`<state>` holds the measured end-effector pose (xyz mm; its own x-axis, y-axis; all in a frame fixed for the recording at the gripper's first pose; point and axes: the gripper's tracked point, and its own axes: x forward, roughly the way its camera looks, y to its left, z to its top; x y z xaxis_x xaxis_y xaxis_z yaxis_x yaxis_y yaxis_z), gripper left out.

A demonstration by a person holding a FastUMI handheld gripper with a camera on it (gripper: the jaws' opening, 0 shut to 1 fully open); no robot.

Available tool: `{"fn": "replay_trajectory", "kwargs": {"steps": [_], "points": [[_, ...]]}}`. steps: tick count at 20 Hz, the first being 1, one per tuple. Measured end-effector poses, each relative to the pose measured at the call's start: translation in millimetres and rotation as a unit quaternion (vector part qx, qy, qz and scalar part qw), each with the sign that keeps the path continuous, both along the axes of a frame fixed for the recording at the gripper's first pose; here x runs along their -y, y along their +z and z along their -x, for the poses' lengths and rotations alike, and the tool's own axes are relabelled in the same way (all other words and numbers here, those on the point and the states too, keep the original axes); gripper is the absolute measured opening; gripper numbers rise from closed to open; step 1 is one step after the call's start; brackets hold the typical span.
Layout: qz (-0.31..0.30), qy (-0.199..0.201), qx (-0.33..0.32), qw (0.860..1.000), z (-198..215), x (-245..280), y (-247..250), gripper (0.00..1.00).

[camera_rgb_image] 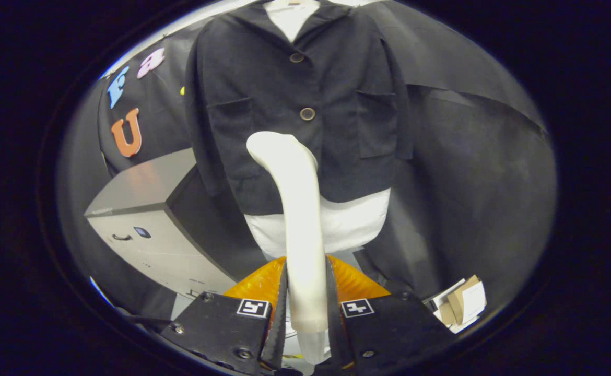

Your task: Iron the clothes twice with a garment steamer, once on the left side and once on the right side.

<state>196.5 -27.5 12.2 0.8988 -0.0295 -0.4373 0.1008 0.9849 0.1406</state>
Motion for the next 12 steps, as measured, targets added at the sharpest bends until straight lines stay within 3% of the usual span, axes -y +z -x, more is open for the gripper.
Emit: {"fn": "replay_trajectory", "kwargs": {"steps": [12], "points": [[-0.061, -0.084, 0.095, 0.990, -3, 76, 83, 0.37]]}}
